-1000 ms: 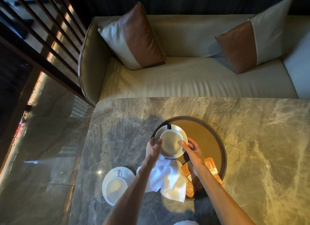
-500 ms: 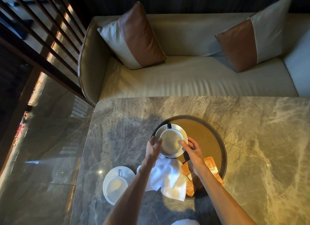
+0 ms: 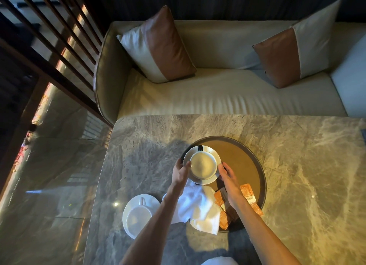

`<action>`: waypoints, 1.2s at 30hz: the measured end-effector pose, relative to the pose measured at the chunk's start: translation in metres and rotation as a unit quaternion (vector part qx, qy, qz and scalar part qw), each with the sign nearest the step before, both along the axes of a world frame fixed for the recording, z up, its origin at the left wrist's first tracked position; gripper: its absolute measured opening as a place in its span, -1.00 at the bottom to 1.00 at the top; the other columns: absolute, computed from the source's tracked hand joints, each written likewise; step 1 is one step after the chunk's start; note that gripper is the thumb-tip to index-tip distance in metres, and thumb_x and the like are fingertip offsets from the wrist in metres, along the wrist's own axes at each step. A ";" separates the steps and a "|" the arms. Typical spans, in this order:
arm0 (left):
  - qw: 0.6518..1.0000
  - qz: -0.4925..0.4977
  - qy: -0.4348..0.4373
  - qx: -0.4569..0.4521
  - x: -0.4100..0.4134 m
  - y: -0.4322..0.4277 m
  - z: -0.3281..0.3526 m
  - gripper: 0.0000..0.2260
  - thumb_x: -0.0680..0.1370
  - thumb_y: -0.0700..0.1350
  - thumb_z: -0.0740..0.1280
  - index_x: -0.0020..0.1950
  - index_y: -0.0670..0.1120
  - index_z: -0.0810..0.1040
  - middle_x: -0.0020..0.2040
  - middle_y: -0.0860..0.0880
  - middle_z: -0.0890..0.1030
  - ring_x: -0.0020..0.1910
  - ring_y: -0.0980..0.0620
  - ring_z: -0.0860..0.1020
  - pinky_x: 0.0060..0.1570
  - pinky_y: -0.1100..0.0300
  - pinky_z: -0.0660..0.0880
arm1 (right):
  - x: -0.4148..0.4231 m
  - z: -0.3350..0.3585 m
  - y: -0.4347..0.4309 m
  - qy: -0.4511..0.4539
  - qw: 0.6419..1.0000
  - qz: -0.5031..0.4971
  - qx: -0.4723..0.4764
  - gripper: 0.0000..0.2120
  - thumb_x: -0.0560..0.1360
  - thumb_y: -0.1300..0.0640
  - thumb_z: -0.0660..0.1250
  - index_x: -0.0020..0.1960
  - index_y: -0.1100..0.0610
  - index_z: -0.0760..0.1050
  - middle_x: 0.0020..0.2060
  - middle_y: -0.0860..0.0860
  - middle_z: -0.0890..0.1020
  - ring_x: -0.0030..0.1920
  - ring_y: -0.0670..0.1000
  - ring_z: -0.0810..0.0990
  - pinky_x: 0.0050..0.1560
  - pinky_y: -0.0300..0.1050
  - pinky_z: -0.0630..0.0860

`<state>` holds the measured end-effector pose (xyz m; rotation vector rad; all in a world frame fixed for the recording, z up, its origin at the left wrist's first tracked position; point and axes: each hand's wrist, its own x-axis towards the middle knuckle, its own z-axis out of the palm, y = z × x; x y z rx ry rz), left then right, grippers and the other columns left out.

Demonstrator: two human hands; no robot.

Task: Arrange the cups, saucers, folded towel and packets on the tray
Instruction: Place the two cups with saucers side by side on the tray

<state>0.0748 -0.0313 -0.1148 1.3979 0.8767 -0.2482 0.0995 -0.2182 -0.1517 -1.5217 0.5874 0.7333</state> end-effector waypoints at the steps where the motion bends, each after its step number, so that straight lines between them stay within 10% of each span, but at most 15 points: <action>1: 1.000 -0.006 0.010 0.017 0.000 0.002 0.006 -0.64 0.49 0.00 0.29 0.15 -0.23 0.51 -0.06 -0.12 0.61 -0.07 -0.07 0.54 -0.07 0.12 0.50 | -0.002 0.001 0.000 -0.006 1.000 -0.010 -0.004 -0.38 0.48 -0.25 0.33 0.48 -0.08 0.34 0.34 -0.07 0.47 0.36 0.03 0.43 0.23 -0.04 0.29; 4: 0.997 -0.039 -0.001 0.060 -0.005 0.020 0.021 -0.56 0.44 0.02 0.25 0.10 -0.33 0.47 -0.07 -0.36 0.56 -0.04 -0.28 0.53 -0.04 -0.13 0.45 | -0.009 0.017 0.001 -0.074 0.992 -0.098 -0.030 -0.58 0.56 -0.02 0.34 0.39 0.04 0.46 0.32 0.07 0.55 0.24 0.07 0.56 0.19 -0.10 0.39; 7: 0.990 -0.040 -0.020 0.137 -0.024 0.060 0.036 -0.59 0.56 -0.04 0.31 0.27 -0.32 0.50 0.07 -0.25 0.61 0.08 -0.08 0.55 0.10 0.08 0.47 | -0.016 0.045 0.007 -0.162 0.976 -0.140 -0.032 -0.76 0.59 0.08 0.33 0.24 0.04 0.55 0.17 0.05 0.64 0.08 -0.03 0.61 0.05 -0.21 0.52; 13: 0.979 -0.033 0.044 0.195 -0.112 0.149 0.043 -0.43 0.49 0.09 0.34 0.41 -0.20 0.44 0.25 -0.25 0.57 0.26 -0.21 0.53 0.31 -0.12 0.43 | -0.059 0.078 0.083 -0.136 0.989 0.056 0.019 -0.87 0.58 0.22 0.34 0.10 0.20 0.59 -0.25 -0.05 0.69 -0.35 -0.19 0.61 -0.29 -0.35 0.55; 18: 0.976 -0.087 0.158 0.120 -0.190 0.166 0.017 -0.37 0.57 0.04 0.36 0.55 -0.15 0.22 0.46 -0.27 0.36 0.46 -0.21 0.34 0.45 -0.10 0.27 | -0.133 0.068 0.147 -0.015 0.972 0.235 -0.021 -0.59 0.53 0.10 0.42 0.33 0.17 0.45 0.14 0.14 0.58 0.02 -0.08 0.62 0.01 -0.28 0.51; 24: 0.995 -0.058 0.070 0.051 -0.226 0.160 0.016 -0.54 0.49 -0.05 0.40 0.28 -0.29 0.48 0.16 -0.28 0.60 0.09 -0.23 0.60 0.04 -0.23 0.55 | -0.176 0.051 0.164 0.009 0.969 0.239 -0.054 -0.30 0.50 0.13 0.46 0.54 0.18 0.22 0.43 0.05 0.40 0.47 0.06 0.35 0.42 -0.13 0.30; 27: 0.997 -0.055 0.046 0.029 -0.229 0.164 0.015 -0.50 0.42 -0.01 0.34 0.26 -0.28 0.51 0.09 -0.24 0.62 0.06 -0.19 0.61 0.01 -0.17 0.57 | -0.186 0.044 0.170 0.027 0.974 0.210 -0.082 -0.40 0.53 0.10 0.42 0.50 0.11 0.28 0.36 0.09 0.48 0.32 0.10 0.45 0.35 0.14 0.44; 31: 0.998 -0.053 0.016 -0.006 -0.233 0.167 0.014 -0.55 0.43 -0.05 0.31 0.23 -0.29 0.54 -0.02 -0.18 0.62 -0.03 -0.09 0.58 -0.07 -0.02 0.54 | -0.191 0.040 0.177 0.070 0.988 0.133 -0.046 -0.65 0.53 0.09 0.41 0.26 -0.07 0.38 0.12 0.01 0.56 0.04 0.01 0.55 -0.02 -0.06 0.59; 36: 0.998 -0.068 0.000 -0.006 -0.236 0.171 0.016 -0.58 0.44 -0.05 0.27 0.17 -0.31 0.55 0.00 -0.32 0.62 -0.03 -0.15 0.57 -0.02 -0.14 0.55 | -0.193 0.036 0.175 0.064 0.992 0.100 -0.029 -0.73 0.50 0.09 0.46 0.16 -0.06 0.52 -0.01 -0.12 0.64 0.08 -0.02 0.60 -0.01 -0.12 0.61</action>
